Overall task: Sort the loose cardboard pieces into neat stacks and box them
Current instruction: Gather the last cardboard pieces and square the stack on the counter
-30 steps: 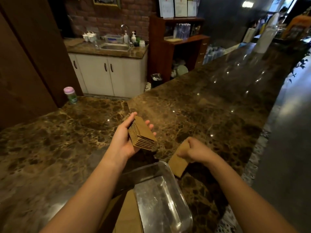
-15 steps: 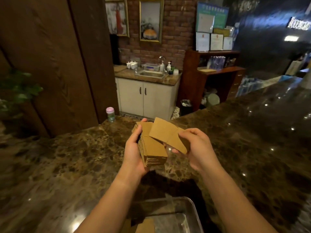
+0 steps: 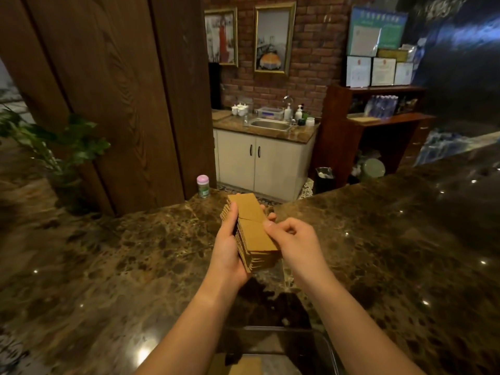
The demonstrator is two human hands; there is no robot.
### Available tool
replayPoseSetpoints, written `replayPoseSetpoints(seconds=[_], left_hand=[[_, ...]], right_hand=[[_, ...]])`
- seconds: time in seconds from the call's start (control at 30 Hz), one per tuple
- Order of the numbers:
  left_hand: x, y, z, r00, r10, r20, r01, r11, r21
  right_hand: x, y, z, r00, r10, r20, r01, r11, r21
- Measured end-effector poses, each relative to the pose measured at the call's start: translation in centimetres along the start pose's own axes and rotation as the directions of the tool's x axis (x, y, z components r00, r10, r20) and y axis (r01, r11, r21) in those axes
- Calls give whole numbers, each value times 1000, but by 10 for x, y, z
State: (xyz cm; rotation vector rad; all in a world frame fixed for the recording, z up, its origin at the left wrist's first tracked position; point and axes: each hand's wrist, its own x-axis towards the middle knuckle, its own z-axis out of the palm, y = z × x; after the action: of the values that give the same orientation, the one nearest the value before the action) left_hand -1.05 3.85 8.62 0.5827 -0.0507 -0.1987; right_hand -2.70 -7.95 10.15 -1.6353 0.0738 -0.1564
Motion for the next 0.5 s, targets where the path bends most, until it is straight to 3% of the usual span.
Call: replayPoseSetpoints(seconds=[0.1, 0.2, 0.27, 0.4, 0.43, 0.5], left_hand=[[4, -3, -6, 979, 202, -22, -201, 978, 48], [10, -3, -11, 940, 340, 12, -337, 926, 170], [14, -5, -17, 938, 344, 40, -341, 900, 271], [21, -3, -33, 950, 311, -14, -261, 820, 509], [23, -1, -39, 949, 308, -70, -217, 796, 565], [31, 0, -49, 926, 318, -205, -128, 772, 622]], right_hand=[[2, 6, 4, 993, 89, 83, -86, 996, -40], [3, 13, 1, 845, 384, 371, -466, 870, 160], [9, 22, -3, 798, 407, 444, -534, 820, 207], [27, 42, -11, 845, 392, 363, -496, 828, 261], [33, 50, -13, 877, 354, 324, -433, 875, 218], [44, 65, -19, 951, 204, 233, -198, 979, -52]])
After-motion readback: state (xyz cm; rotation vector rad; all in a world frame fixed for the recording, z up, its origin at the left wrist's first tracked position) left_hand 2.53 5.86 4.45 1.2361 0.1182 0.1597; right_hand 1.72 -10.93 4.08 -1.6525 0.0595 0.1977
